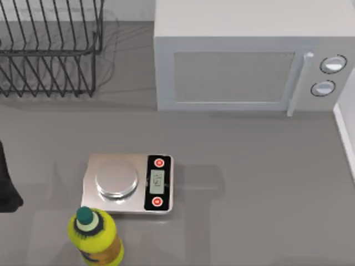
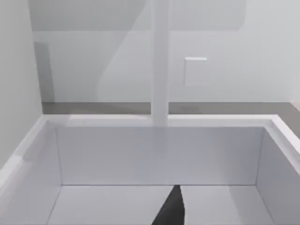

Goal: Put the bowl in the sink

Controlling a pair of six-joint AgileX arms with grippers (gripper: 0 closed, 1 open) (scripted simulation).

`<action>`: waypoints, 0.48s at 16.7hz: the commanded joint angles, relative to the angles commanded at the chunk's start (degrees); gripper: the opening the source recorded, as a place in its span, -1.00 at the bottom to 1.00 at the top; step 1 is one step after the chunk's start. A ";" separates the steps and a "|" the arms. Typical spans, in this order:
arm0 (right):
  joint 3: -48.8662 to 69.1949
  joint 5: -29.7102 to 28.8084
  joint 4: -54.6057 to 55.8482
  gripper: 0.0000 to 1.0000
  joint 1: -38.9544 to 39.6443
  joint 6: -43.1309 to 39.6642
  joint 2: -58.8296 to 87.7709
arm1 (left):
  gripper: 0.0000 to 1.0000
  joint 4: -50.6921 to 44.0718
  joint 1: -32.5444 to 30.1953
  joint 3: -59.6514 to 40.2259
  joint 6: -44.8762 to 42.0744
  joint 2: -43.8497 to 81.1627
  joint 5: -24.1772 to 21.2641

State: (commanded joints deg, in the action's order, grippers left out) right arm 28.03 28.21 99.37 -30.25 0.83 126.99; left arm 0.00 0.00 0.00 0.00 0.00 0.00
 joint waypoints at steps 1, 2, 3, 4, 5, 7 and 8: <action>0.00 0.00 0.00 0.81 0.00 0.00 0.00 | 1.00 0.00 0.00 0.00 0.00 0.00 0.00; 0.00 0.00 0.00 0.96 0.00 0.00 0.00 | 1.00 0.00 0.00 0.00 0.00 0.00 0.00; 0.00 0.00 0.00 1.00 0.00 0.00 0.00 | 1.00 0.00 0.00 0.00 0.00 0.00 0.00; 0.00 0.00 0.00 1.00 0.00 0.00 0.00 | 1.00 0.00 0.00 0.00 0.00 0.00 0.00; 0.00 0.00 0.00 1.00 0.00 0.00 0.00 | 1.00 0.00 0.00 0.00 0.00 0.00 0.00; 0.00 0.00 0.00 1.00 0.00 0.00 0.00 | 1.00 0.00 0.00 0.00 0.00 0.00 0.00; 0.00 0.00 0.00 1.00 0.00 0.00 0.00 | 1.00 0.00 0.00 0.00 0.00 0.00 0.00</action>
